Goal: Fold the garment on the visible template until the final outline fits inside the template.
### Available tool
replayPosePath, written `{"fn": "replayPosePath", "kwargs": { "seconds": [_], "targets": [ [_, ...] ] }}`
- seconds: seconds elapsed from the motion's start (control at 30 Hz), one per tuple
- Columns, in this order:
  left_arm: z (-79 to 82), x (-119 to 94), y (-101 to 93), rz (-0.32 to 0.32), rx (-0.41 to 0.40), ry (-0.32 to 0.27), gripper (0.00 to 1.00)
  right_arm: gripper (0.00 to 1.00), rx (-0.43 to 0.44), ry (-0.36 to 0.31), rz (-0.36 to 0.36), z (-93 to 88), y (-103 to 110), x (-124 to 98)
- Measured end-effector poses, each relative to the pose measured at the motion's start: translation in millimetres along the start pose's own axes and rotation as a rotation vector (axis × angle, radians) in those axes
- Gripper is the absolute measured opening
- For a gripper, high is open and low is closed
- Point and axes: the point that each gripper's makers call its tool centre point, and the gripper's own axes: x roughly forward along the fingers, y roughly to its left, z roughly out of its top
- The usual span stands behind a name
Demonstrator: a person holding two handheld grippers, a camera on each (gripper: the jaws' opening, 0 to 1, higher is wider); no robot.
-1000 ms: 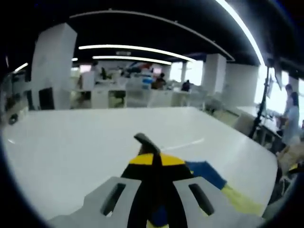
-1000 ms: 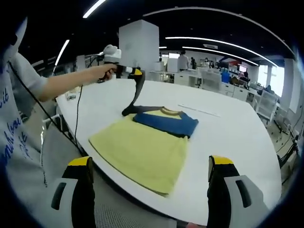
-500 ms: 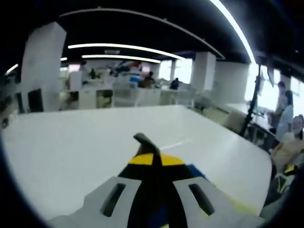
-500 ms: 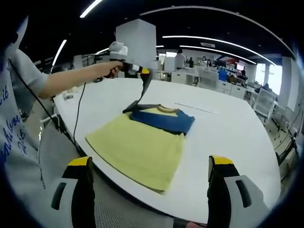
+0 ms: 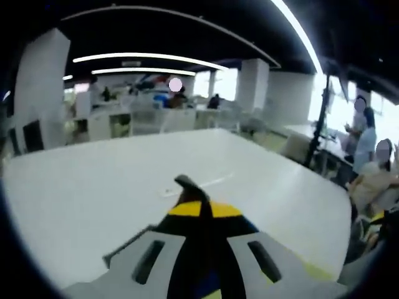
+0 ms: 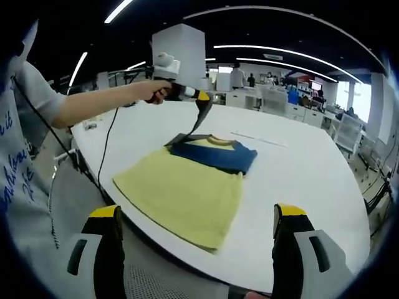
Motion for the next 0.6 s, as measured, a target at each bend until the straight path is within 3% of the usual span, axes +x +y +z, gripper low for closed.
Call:
{"fn": "replayPosePath", "kwargs": {
  "seconds": [0.4, 0.6],
  "targets": [
    [-23.4, 29.5, -15.6, -0.07, 0.005, 0.07, 0.0, 1.0, 0.022, 0.007, -0.007, -6.3, -3.2, 0.0],
    [-35.2, 39.7, -17.4, -0.073, 0.016, 0.101, 0.0, 1.0, 0.022, -0.002, 0.004, -4.8, -1.0, 4.3]
  ]
}}
